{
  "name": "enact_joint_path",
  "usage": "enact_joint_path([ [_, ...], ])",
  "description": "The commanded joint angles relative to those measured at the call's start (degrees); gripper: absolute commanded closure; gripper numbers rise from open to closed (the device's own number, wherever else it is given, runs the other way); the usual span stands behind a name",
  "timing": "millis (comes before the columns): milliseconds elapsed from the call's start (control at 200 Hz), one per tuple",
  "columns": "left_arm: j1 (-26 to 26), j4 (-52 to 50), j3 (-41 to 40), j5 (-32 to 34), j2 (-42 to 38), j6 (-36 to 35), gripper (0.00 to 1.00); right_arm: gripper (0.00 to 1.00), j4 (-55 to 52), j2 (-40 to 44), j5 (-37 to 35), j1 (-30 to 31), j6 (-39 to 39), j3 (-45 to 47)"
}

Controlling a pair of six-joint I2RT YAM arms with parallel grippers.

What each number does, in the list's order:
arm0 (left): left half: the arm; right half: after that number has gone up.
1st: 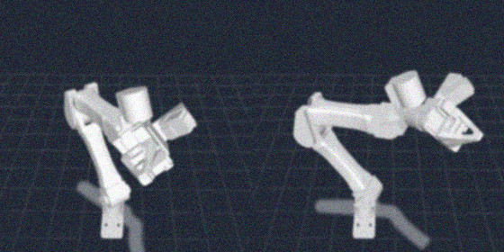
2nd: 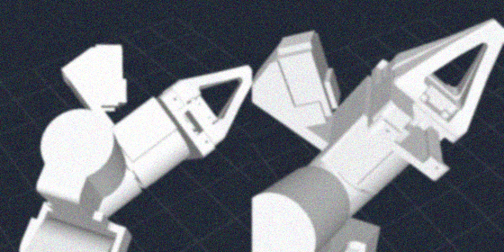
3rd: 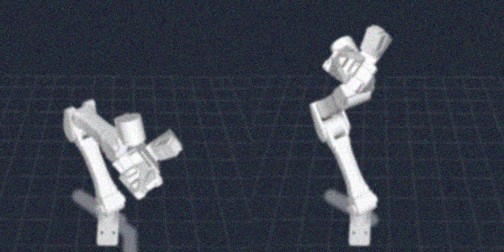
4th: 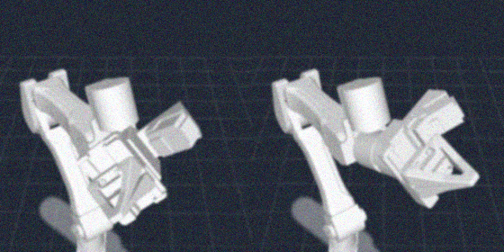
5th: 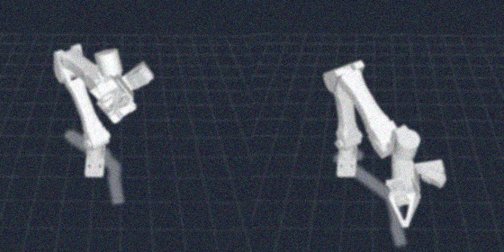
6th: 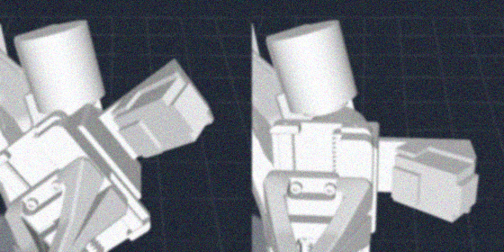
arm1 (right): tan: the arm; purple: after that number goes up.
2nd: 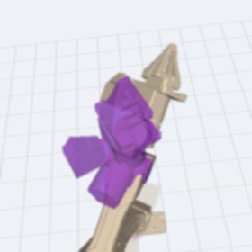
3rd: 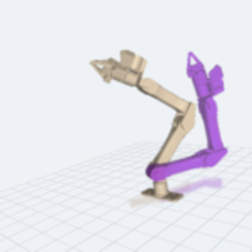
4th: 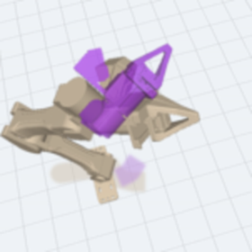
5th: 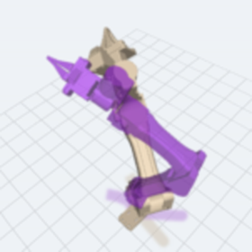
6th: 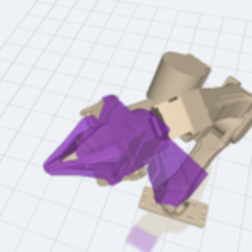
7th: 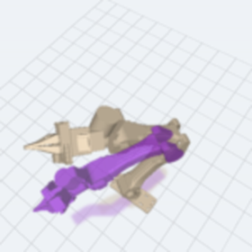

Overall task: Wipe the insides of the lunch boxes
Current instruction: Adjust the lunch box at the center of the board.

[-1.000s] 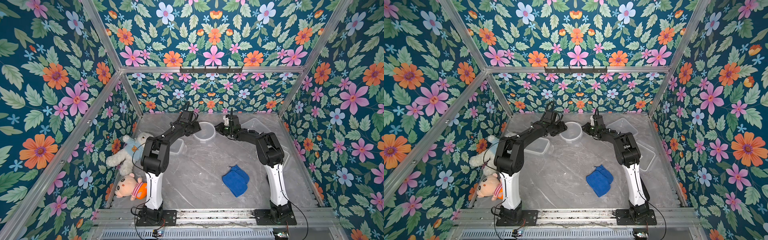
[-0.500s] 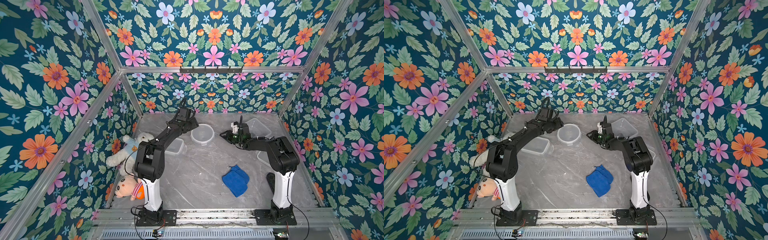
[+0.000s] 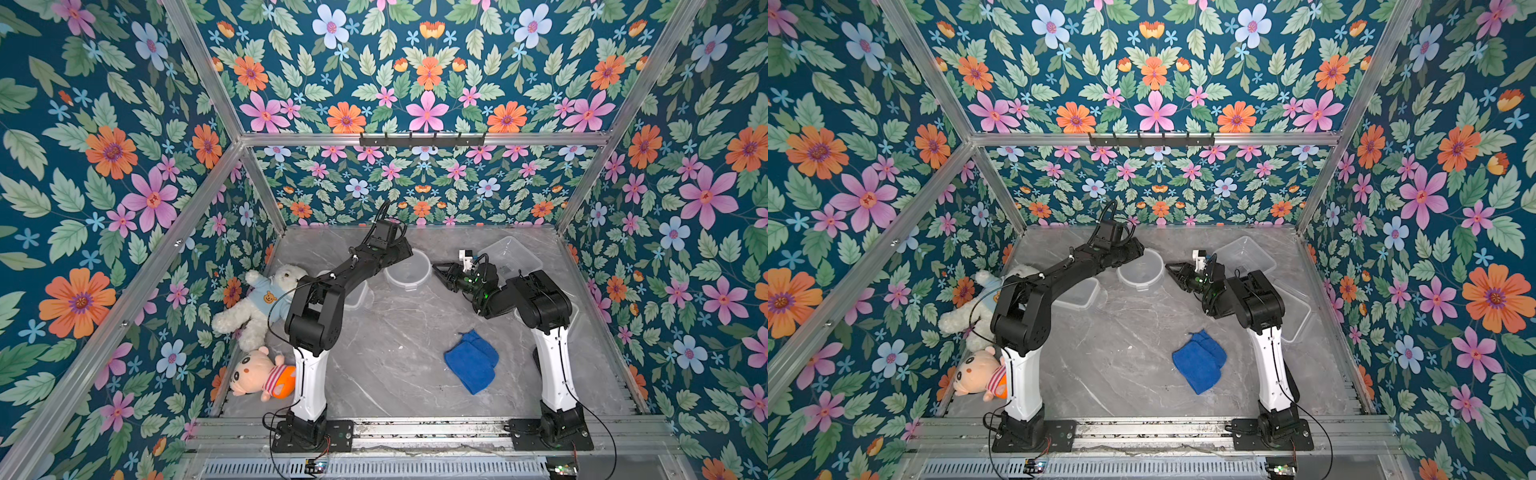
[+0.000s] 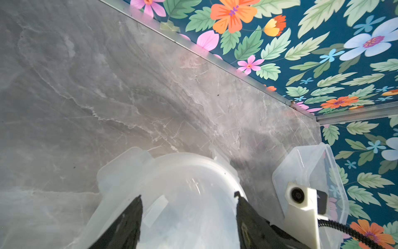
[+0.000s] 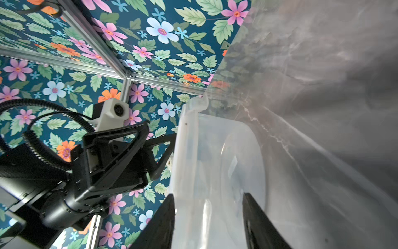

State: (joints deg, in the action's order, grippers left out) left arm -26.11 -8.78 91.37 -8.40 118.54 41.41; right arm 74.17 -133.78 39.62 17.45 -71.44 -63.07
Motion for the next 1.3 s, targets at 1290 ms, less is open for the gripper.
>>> enact_joint_path([
  [1290,1.25,-11.83,-7.35,0.01,-9.73,-1.43,0.25,0.49,2.12,12.16,-3.3,6.45,1.59,17.31],
])
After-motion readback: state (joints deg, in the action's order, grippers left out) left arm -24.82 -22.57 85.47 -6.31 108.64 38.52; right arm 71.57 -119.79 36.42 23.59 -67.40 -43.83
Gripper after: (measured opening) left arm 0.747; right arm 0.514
